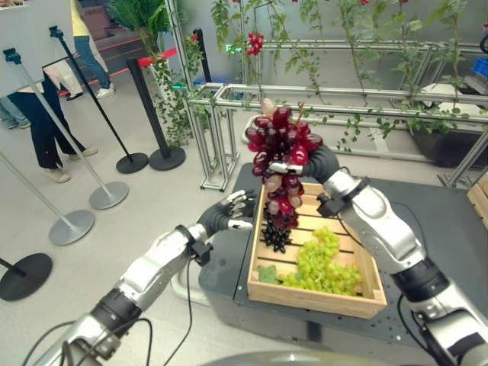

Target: Pick up the fruits from the basket on one side to the basket on the other side

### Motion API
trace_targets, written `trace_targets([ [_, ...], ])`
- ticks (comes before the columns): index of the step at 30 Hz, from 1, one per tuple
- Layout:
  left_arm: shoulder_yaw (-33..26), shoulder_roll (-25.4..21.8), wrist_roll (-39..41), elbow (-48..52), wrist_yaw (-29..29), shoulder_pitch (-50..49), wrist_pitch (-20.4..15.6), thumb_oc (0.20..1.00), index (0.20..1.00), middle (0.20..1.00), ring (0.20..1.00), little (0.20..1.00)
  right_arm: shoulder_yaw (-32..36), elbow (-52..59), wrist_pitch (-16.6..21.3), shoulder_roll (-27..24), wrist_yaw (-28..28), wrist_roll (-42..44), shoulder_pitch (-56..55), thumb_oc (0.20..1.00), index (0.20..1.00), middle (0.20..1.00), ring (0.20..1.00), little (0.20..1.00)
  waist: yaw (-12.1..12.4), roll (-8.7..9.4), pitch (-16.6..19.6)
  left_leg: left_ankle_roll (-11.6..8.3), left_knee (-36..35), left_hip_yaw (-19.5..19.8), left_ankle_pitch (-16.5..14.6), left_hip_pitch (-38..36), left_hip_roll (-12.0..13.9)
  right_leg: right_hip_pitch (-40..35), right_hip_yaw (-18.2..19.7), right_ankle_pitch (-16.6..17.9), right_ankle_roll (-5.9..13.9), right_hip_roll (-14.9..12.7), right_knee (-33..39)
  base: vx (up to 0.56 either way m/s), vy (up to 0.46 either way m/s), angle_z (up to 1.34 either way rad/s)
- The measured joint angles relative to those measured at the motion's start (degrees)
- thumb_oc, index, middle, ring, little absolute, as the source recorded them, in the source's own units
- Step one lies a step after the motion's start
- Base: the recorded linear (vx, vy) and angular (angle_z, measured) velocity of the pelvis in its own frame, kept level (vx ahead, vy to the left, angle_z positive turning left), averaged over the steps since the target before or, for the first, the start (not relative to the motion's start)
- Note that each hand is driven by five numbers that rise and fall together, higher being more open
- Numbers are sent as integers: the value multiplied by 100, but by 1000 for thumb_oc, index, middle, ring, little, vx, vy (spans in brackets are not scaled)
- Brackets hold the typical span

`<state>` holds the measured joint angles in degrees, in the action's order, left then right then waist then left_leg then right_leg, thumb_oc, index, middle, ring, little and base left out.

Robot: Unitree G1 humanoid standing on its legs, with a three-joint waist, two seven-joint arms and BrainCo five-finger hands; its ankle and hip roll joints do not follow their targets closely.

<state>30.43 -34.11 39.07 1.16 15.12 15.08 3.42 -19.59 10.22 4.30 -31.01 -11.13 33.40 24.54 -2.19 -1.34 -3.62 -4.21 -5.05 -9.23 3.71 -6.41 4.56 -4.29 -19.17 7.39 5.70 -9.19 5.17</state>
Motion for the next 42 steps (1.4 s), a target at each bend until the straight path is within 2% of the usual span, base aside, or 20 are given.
trace_targets([
  [10, 696, 43, 298, 487, 57, 711, -5, 1000, 1000, 1000, 1000, 1000, -146, 1, -7, 25, -89, 1, 10, 200, 200, 200, 200, 200, -6, 22, 2, 1, 0, 8, -1, 11, -5, 6, -6, -2, 2, -6, 0, 0, 0, 0],
  [23, 918, 134, 566, 517, 78, 987, 33, 1000, 1000, 1000, 1000, 1000, -151, 1, -8, 29, -123, 209, 9, 200, 200, 200, 200, 200, -63, 15, -2, 1, 0, 2, -2, 22, 5, 24, -4, -8, 0, -12, 0, 0, 0, 0],
  [26, 930, 135, 571, 518, 78, 990, 34, 1000, 1000, 1000, 1000, 1000, -163, 1, -8, 29, -124, 210, 10, 200, 200, 200, 200, 200, -138, 11, -3, 1, 0, -1, -2, 44, 4, 45, -1, -8, -1, -12, 0, 0, 0, 0],
  [36, 939, 189, 796, 520, 75, 989, 99, 1000, 1000, 1000, 1000, 1000, -165, 1, -7, 29, -150, 385, 10, 200, 200, 200, 200, 200, -154, -80, -52, 0, 2, -3, -2, 53, 0, 51, 0, -15, 6, -7, 0, 0, 0, 0],
  [37, 939, 232, 820, 519, 69, 982, 101, 473, 473, 473, 473, 473, -165, 1, -7, 30, -185, 386, 9, 200, 200, 200, 200, 200, -152, -81, -52, 0, 2, -2, -2, 52, 0, 49, 0, -18, 9, -7, 0, 0, 0, 0],
  [38, 939, 266, 904, 519, 68, 977, 113, 382, 382, 382, 382, 382, -164, 1, -6, 31, -199, 388, 10, 200, 200, 200, 200, 200, -152, -80, -52, 0, 2, -2, -2, 51, -2, 49, 0, -18, 9, -8, 0, 0, 0, 0],
  [39, 940, 329, 948, 519, 67, 976, 133, 200, 200, 200, 200, 200, -164, 1, -6, 44, -216, 389, 10, 200, 200, 200, 200, 200, -152, -80, -52, 0, 2, -2, -2, 51, -7, 48, 0, -19, 10, -8, 0, 0, 0, 0],
  [42, 939, 397, 1009, 517, 25, 971, 163, 200, 200, 200, 200, 200, -163, 1, -4, 52, -223, 390, 9, 200, 200, 200, 200, 200, -152, -81, -52, 1, 2, -1, -2, 51, -8, 47, 0, -19, 10, -7, 0, 0, 0, 0],
])
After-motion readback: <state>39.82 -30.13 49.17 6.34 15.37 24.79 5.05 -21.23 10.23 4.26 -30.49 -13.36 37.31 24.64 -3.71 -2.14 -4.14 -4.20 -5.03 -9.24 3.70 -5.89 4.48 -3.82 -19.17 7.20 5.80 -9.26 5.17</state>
